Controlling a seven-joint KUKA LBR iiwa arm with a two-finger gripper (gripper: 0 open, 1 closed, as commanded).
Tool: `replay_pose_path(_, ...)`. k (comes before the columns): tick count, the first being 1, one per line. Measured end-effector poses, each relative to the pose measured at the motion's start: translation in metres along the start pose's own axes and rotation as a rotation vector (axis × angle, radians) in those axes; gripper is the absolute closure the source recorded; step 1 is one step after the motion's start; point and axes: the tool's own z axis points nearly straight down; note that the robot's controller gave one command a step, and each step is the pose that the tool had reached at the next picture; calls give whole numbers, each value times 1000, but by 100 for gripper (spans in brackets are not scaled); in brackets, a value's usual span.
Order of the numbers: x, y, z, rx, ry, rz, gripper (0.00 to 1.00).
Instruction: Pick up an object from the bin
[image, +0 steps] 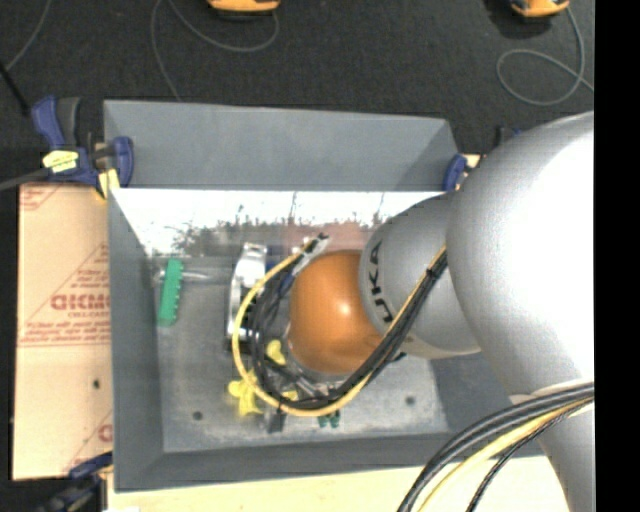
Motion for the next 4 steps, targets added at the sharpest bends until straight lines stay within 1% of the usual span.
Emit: replay_pose_path(4, 0, 0, 0, 0, 0, 2, 100)
